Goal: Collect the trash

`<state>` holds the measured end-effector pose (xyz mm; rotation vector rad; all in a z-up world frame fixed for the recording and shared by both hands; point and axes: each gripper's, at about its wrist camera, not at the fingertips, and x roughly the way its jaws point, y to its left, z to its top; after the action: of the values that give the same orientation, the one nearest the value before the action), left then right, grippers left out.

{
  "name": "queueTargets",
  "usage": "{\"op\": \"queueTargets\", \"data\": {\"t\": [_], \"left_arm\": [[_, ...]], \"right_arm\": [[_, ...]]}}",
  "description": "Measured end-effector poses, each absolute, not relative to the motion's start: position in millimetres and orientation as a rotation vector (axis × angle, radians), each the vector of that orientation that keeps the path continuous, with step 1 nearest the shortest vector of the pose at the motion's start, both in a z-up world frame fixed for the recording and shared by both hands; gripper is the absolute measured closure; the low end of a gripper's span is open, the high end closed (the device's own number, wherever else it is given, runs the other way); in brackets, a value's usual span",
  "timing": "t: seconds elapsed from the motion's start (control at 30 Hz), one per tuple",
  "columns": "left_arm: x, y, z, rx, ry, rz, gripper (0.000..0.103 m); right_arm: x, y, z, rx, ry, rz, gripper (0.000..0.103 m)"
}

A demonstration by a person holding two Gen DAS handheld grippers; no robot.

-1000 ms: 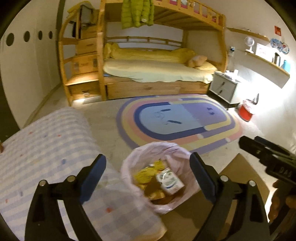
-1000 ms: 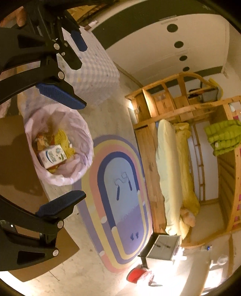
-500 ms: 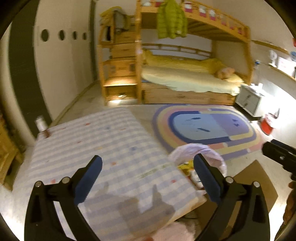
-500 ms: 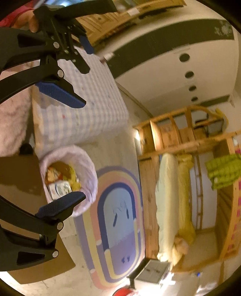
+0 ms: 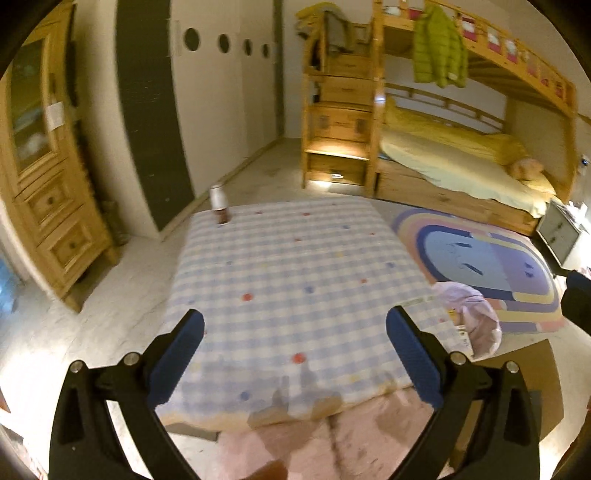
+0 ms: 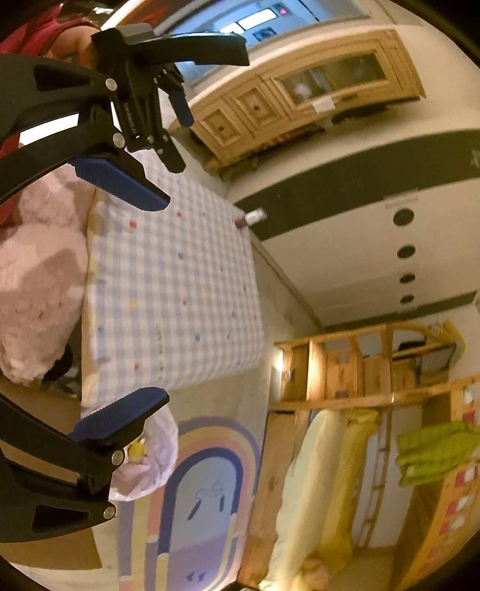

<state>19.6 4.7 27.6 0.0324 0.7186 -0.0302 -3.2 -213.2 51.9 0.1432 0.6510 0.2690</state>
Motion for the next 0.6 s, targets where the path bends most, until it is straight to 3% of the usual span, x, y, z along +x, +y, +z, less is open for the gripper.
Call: {"op": "queueTargets", "data": {"t": [0.3,0.6], "left_arm": [[-16,51,24,0.045,0.737,0.082,0.007],[-30,72,20,0.037,0.76,0.115,0.007]], "right_arm": [[-17,-158,54,-0.019,0.654,0.299,0.008],[-17,-156,45,-0.008,0.672,0.277,0.008]]}}
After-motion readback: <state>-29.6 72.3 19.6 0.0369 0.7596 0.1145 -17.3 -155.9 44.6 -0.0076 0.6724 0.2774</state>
